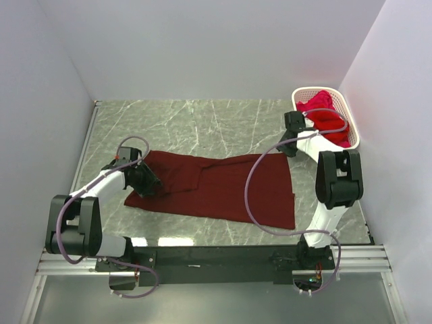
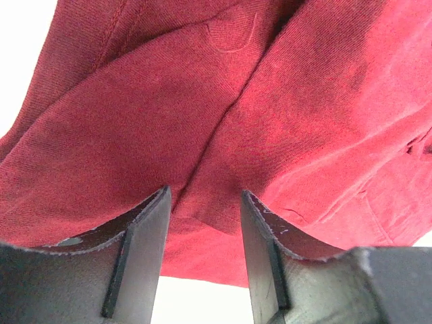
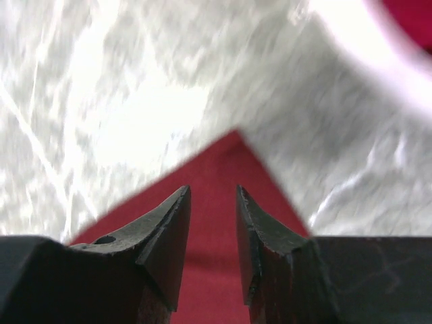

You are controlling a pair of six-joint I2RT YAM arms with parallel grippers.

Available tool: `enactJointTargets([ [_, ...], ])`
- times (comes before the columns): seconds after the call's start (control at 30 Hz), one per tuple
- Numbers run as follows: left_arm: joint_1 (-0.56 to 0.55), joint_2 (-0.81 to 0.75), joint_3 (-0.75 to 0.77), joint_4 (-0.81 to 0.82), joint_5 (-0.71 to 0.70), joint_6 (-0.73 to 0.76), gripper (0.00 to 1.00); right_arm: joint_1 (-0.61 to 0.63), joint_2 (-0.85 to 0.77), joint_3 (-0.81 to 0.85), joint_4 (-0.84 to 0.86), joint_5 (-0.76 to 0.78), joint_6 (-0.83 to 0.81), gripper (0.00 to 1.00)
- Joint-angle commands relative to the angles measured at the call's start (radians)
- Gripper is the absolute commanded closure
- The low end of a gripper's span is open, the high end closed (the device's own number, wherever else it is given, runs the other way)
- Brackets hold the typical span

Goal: Fold and stack the t-shirts
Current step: Fold the tshirt

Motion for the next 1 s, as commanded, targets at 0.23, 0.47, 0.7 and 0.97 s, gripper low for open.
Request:
enactJointTargets([
  [0.23, -0.002, 0.014, 0.072, 0.007, -0.009, 0.035, 0.50, -0.035, 0.058, 0.060, -0.008, 0.030, 0.001, 0.61],
  [0.47, -0.002, 0.052, 0.083, 0.015, 0.008, 0.035, 0.51, -0.038, 0.122, 0.135, -0.052, 0.045, 0.012, 0.63],
  [0.7, -0.002, 0.049, 0.097, 0.001, 0.008, 0.046, 0.51, -0.039, 0.161, 0.164, -0.080, 0.045, 0.023, 0.66],
  [0.97, -0.001, 0.057, 0.088, 0.013, 0.027, 0.047, 0.52, -0.038, 0.155, 0.135, -0.074, 0.044, 0.035, 0.83],
])
